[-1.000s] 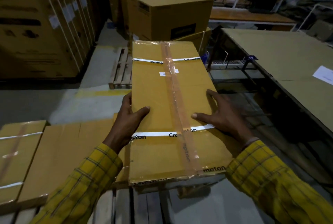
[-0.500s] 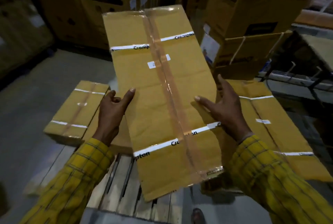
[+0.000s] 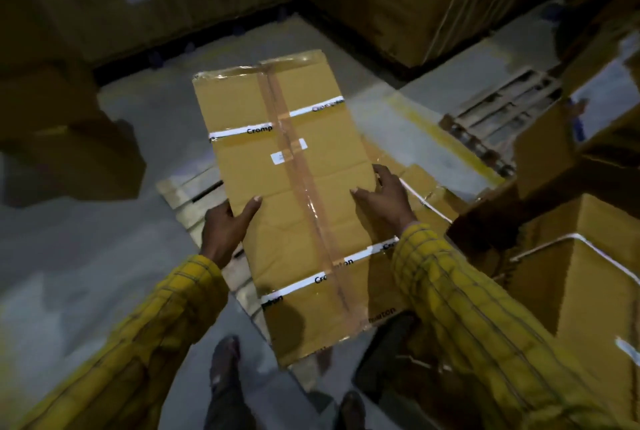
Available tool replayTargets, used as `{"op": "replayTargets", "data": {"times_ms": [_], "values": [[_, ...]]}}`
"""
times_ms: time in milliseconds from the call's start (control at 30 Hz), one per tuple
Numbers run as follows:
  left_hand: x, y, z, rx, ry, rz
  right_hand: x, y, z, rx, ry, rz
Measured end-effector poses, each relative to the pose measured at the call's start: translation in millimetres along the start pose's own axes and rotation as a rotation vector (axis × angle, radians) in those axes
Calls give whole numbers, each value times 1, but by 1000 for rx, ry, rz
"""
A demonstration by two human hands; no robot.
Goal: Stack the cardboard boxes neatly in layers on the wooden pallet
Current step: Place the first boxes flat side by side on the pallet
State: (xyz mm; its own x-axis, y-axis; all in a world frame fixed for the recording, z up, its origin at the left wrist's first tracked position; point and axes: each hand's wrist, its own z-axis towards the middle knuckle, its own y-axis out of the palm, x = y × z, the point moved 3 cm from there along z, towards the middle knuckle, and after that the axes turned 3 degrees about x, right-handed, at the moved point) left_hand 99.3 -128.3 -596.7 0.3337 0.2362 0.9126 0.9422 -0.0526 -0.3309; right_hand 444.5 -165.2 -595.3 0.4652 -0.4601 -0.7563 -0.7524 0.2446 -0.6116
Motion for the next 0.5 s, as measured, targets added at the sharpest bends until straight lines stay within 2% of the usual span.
{"op": "replayTargets", "data": {"times_ms": [267,367,500], "values": [[-137,7,-71,101,-268,-89,55,76,-25,-382,4,-72],[-190,24,-92,108,-348,-135,101,119,-22,-473,39,-59],[-265,56,-102,114,-424,-169,165,168,-16,-495,57,-88]]}}
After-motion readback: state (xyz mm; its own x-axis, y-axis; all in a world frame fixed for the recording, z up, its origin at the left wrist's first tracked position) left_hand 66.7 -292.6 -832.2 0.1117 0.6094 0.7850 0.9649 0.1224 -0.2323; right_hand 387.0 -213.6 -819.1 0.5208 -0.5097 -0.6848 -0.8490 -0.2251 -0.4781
